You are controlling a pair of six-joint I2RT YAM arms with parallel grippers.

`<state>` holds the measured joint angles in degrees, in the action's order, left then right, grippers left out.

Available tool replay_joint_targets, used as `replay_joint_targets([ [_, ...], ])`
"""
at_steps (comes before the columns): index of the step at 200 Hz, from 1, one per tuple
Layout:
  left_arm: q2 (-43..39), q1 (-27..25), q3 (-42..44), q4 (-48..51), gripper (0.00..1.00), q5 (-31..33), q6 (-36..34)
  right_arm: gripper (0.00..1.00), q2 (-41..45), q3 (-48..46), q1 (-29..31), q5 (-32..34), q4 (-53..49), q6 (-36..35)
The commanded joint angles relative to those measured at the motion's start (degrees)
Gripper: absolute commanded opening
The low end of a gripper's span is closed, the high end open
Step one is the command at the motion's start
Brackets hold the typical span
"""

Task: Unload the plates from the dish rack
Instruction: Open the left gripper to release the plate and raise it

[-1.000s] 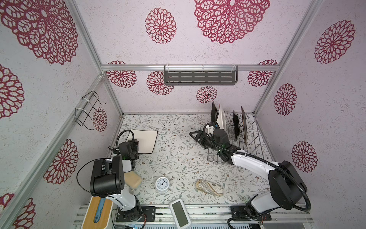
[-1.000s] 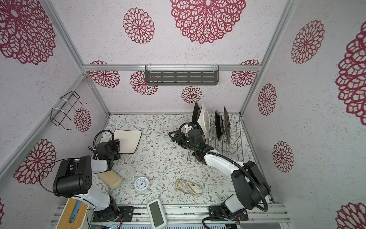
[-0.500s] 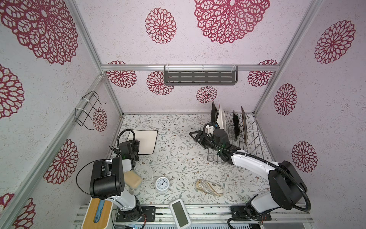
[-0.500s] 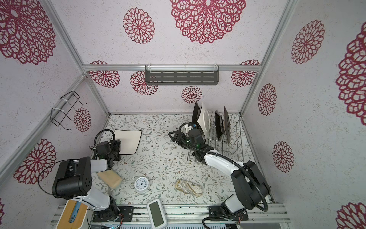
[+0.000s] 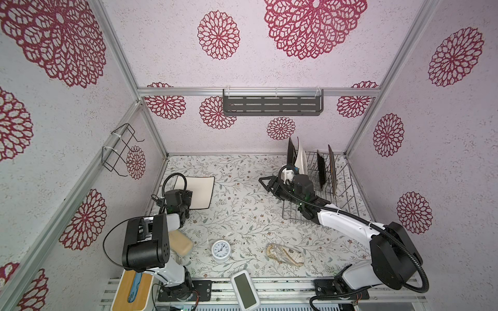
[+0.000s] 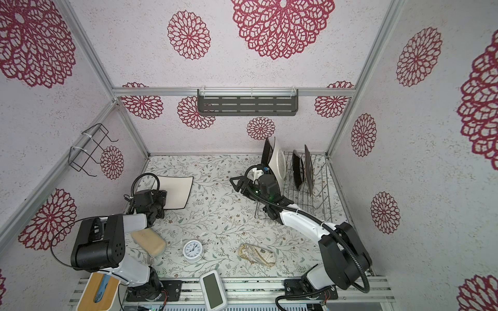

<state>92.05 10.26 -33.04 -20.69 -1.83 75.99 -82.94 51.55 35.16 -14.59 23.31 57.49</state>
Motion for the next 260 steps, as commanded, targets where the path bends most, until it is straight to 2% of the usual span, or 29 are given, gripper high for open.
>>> replay_joint_targets([
  [1,-2.2,-0.7,0.1,5.1,0.97,1.4,-1.6,0.8,2.9,-0.9,-0.5,0.6,2.5,-2.0],
  [100,-10.7,-0.9,2.7,11.7,0.97,0.9,-2.0,0.81,7.7,-3.9,-0.9,0.6,1.4,-3.7],
  [133,-15.9,-2.1,3.7,13.8,0.97,2.0,-3.4,0.84,8.9,-3.4,-0.9,2.6,-2.1,-6.8],
  [198,-25.3,-8.5,1.4,19.9,0.97,4.4,-8.8,0.84,12.5,-0.7,-0.9,13.0,-14.8,-17.4],
  [260,-26.8,-13.8,-0.9,20.0,0.97,2.4,-12.1,0.84,14.4,3.1,-0.7,31.9,-29.4,-29.7],
])
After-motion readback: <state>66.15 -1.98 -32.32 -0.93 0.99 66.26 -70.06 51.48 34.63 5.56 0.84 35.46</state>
